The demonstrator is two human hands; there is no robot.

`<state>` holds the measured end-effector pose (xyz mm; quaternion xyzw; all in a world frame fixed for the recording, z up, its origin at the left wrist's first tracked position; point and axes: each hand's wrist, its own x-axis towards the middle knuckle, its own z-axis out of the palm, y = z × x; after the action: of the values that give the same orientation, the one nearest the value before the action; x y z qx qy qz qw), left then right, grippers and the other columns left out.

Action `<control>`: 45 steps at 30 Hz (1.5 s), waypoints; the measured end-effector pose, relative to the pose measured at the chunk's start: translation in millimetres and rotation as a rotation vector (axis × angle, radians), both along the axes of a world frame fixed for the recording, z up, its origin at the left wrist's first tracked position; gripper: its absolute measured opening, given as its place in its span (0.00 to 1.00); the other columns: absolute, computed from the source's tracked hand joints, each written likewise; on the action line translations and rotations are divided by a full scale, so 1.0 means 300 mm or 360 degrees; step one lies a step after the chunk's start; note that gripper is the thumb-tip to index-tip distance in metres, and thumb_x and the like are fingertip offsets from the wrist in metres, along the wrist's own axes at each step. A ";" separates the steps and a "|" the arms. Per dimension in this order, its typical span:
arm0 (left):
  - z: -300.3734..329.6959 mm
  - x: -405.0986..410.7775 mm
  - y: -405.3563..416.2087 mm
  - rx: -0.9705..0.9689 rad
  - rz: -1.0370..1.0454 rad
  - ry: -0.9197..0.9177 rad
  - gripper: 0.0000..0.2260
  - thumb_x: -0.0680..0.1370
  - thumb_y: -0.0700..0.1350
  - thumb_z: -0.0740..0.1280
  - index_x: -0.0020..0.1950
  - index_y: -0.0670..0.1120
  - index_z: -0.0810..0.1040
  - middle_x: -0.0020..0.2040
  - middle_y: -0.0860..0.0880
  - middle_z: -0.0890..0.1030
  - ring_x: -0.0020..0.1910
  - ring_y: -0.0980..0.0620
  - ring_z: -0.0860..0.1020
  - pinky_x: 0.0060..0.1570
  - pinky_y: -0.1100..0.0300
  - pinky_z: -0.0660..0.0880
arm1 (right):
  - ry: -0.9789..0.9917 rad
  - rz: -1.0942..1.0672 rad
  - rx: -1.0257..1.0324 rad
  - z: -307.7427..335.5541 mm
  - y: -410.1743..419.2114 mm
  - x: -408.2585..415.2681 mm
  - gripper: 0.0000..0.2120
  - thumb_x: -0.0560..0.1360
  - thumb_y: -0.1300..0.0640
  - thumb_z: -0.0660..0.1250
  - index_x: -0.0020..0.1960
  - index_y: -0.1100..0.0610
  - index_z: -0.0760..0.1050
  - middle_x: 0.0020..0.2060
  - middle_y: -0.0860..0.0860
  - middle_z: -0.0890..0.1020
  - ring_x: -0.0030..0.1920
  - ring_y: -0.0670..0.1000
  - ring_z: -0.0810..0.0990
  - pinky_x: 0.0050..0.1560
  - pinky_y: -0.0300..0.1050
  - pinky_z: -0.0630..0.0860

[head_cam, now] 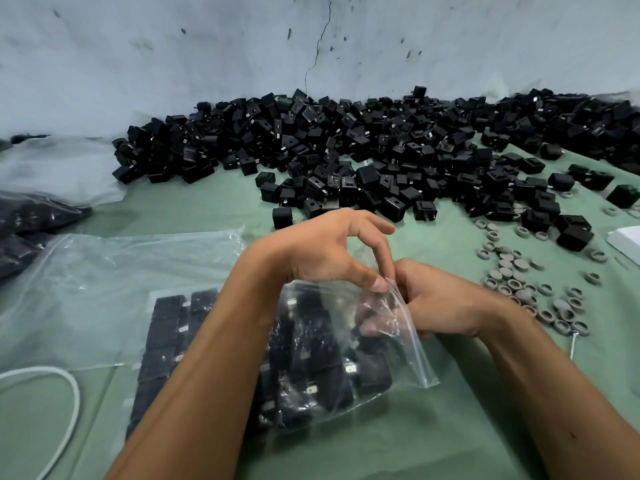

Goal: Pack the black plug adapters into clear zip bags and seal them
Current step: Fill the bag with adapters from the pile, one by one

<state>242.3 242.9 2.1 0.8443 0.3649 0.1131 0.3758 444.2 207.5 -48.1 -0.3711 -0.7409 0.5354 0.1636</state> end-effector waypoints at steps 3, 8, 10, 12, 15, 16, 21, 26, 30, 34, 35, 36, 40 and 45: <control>-0.001 -0.003 0.002 -0.0003 -0.0010 -0.0013 0.07 0.71 0.48 0.80 0.43 0.60 0.87 0.73 0.59 0.72 0.74 0.62 0.66 0.77 0.40 0.57 | -0.0064 -0.0068 0.0045 -0.001 -0.001 -0.008 0.18 0.70 0.47 0.80 0.47 0.61 0.83 0.44 0.65 0.85 0.47 0.73 0.82 0.50 0.74 0.78; -0.001 -0.001 -0.003 -0.0016 0.0017 -0.0013 0.09 0.71 0.45 0.81 0.42 0.60 0.86 0.71 0.57 0.74 0.72 0.64 0.67 0.77 0.44 0.58 | -0.0117 0.0005 0.0122 -0.003 0.001 -0.020 0.19 0.71 0.47 0.80 0.50 0.61 0.83 0.47 0.61 0.86 0.49 0.65 0.85 0.54 0.69 0.80; 0.001 0.002 -0.004 0.0000 0.0006 0.0002 0.09 0.71 0.45 0.80 0.42 0.59 0.86 0.71 0.57 0.74 0.72 0.64 0.67 0.77 0.44 0.58 | -0.0137 0.0074 0.0117 0.005 -0.001 -0.020 0.16 0.72 0.49 0.80 0.52 0.57 0.82 0.48 0.56 0.87 0.50 0.56 0.87 0.56 0.60 0.82; 0.001 0.005 -0.006 0.0013 -0.0017 0.0009 0.08 0.71 0.45 0.80 0.42 0.59 0.86 0.71 0.56 0.74 0.72 0.64 0.67 0.77 0.45 0.59 | -0.0174 0.0126 0.0098 0.008 -0.005 -0.016 0.16 0.70 0.50 0.82 0.52 0.53 0.81 0.48 0.53 0.86 0.49 0.53 0.86 0.55 0.52 0.83; 0.002 0.007 -0.009 0.0001 -0.0026 0.0006 0.08 0.71 0.44 0.80 0.43 0.57 0.86 0.71 0.55 0.74 0.72 0.63 0.68 0.77 0.44 0.59 | -0.0224 0.0125 0.0155 0.005 -0.005 -0.015 0.19 0.67 0.50 0.83 0.54 0.50 0.81 0.51 0.50 0.86 0.53 0.50 0.85 0.57 0.50 0.82; 0.002 0.006 -0.009 -0.0004 -0.0028 0.0005 0.07 0.71 0.44 0.80 0.43 0.56 0.87 0.71 0.55 0.75 0.72 0.63 0.68 0.77 0.44 0.59 | -0.0218 0.0132 0.0155 0.004 -0.005 -0.019 0.19 0.68 0.51 0.83 0.55 0.50 0.80 0.52 0.49 0.86 0.53 0.49 0.85 0.58 0.48 0.82; 0.003 -0.002 -0.010 -0.0058 -0.0060 -0.0027 0.06 0.72 0.42 0.80 0.45 0.52 0.87 0.69 0.53 0.77 0.71 0.66 0.70 0.77 0.45 0.60 | -0.0234 0.0178 0.0111 0.012 -0.010 -0.027 0.17 0.70 0.54 0.82 0.54 0.45 0.80 0.51 0.44 0.86 0.53 0.45 0.85 0.54 0.38 0.80; 0.005 0.003 -0.012 -0.0040 -0.0071 -0.0051 0.06 0.72 0.41 0.80 0.45 0.51 0.87 0.69 0.53 0.77 0.72 0.63 0.70 0.77 0.43 0.60 | -0.0281 0.0161 0.0138 0.012 -0.011 -0.027 0.19 0.69 0.55 0.82 0.54 0.43 0.79 0.51 0.43 0.85 0.53 0.44 0.85 0.54 0.41 0.81; 0.004 0.000 -0.009 -0.0013 -0.0068 -0.0106 0.07 0.72 0.41 0.80 0.44 0.53 0.87 0.68 0.52 0.78 0.72 0.61 0.71 0.77 0.43 0.61 | -0.0179 0.0103 0.0086 0.007 -0.013 -0.022 0.12 0.73 0.55 0.79 0.53 0.57 0.82 0.45 0.56 0.86 0.46 0.63 0.85 0.49 0.67 0.81; -0.002 0.003 -0.005 0.0011 -0.0059 -0.0120 0.07 0.72 0.41 0.80 0.45 0.51 0.87 0.68 0.51 0.78 0.71 0.60 0.71 0.77 0.44 0.62 | -0.0129 0.0089 -0.0014 -0.005 -0.015 -0.018 0.17 0.78 0.54 0.74 0.55 0.69 0.80 0.48 0.68 0.84 0.51 0.74 0.81 0.51 0.79 0.74; -0.003 0.005 -0.004 0.0019 -0.0054 -0.0115 0.06 0.72 0.41 0.80 0.45 0.51 0.87 0.68 0.52 0.78 0.71 0.61 0.71 0.76 0.44 0.62 | -0.0125 0.0092 -0.0007 -0.006 -0.015 -0.019 0.17 0.77 0.53 0.75 0.55 0.67 0.80 0.49 0.68 0.84 0.51 0.73 0.82 0.52 0.80 0.74; -0.006 0.007 -0.003 0.0024 -0.0047 -0.0115 0.06 0.72 0.41 0.80 0.45 0.51 0.87 0.68 0.52 0.78 0.71 0.61 0.72 0.76 0.45 0.63 | -0.0118 0.0094 0.0003 -0.007 -0.013 -0.020 0.17 0.77 0.52 0.75 0.55 0.66 0.81 0.49 0.68 0.84 0.52 0.73 0.82 0.52 0.79 0.74; -0.021 0.006 0.008 0.0048 -0.0027 -0.0126 0.06 0.72 0.41 0.80 0.45 0.52 0.88 0.65 0.53 0.80 0.67 0.66 0.73 0.70 0.58 0.66 | -0.0146 -0.0038 0.0078 -0.022 0.011 -0.008 0.22 0.74 0.47 0.76 0.50 0.68 0.82 0.43 0.71 0.83 0.43 0.73 0.81 0.48 0.69 0.80; -0.040 -0.009 0.032 0.0225 0.0246 -0.0080 0.03 0.75 0.46 0.77 0.47 0.54 0.87 0.58 0.59 0.81 0.61 0.68 0.75 0.59 0.76 0.68 | 0.0169 -0.0581 0.0143 -0.050 0.047 0.021 0.08 0.80 0.61 0.71 0.43 0.62 0.83 0.24 0.52 0.78 0.23 0.46 0.70 0.25 0.35 0.67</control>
<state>239.6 252.4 -9.9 0.8349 0.4104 0.1885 0.3145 450.6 221.7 -63.0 -0.4629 -0.6747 0.4821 0.3134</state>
